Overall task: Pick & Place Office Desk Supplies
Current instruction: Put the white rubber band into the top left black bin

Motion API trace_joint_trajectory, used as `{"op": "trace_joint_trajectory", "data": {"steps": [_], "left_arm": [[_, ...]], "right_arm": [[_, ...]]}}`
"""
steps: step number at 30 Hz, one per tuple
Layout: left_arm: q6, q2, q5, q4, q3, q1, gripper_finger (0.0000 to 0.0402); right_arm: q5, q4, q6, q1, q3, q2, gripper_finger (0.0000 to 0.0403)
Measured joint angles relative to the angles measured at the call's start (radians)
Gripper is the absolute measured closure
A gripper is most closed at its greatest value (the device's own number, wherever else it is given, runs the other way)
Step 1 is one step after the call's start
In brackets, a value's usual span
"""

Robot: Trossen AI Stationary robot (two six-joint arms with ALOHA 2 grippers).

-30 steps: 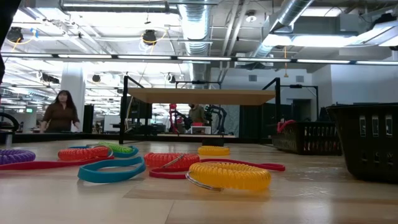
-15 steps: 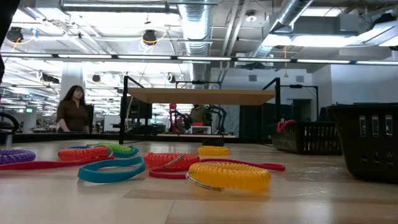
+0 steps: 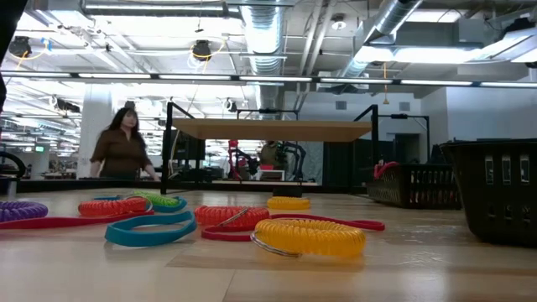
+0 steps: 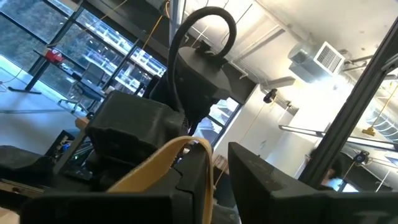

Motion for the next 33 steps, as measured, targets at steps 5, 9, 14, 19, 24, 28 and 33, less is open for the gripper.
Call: {"op": "trace_joint_trajectory", "data": {"steps": [5, 9, 14, 19, 24, 28, 33], "left_arm": [[0.001, 0.000, 0.000, -0.006, 0.000, 0.000, 0.0339], [0.003, 0.000, -0.001, -0.041, 0.000, 0.000, 0.0339], [0.038, 0.000, -0.008, -0.057, 0.000, -0.003, 0.0339], [0.055, 0.000, -0.002, -0.057, 0.000, -0.003, 0.0339], [0.055, 0.000, 0.071, -0.072, 0.000, -0.003, 0.0339], [0.054, 0.000, 0.127, -0.072, 0.000, -0.003, 0.0339], [0.052, 0.000, 0.242, -0.073, 0.000, -0.003, 0.0339]], "right_arm": [[0.000, -0.003, 0.000, -0.003, 0.000, 0.000, 0.0396], [0.000, -0.034, 0.000, 0.007, 0.000, -0.002, 0.0400], [0.003, -0.086, -0.008, 0.021, -0.001, -0.015, 0.0401], [0.004, -0.115, -0.143, 0.055, -0.001, -0.036, 0.0402], [0.010, -0.115, -0.313, 0.114, 0.000, -0.066, 0.0402], [0.069, -0.127, -0.388, 0.145, 0.000, -0.077, 0.0402], [0.130, -0.189, -0.385, 0.132, 0.000, -0.087, 0.0403]]}}
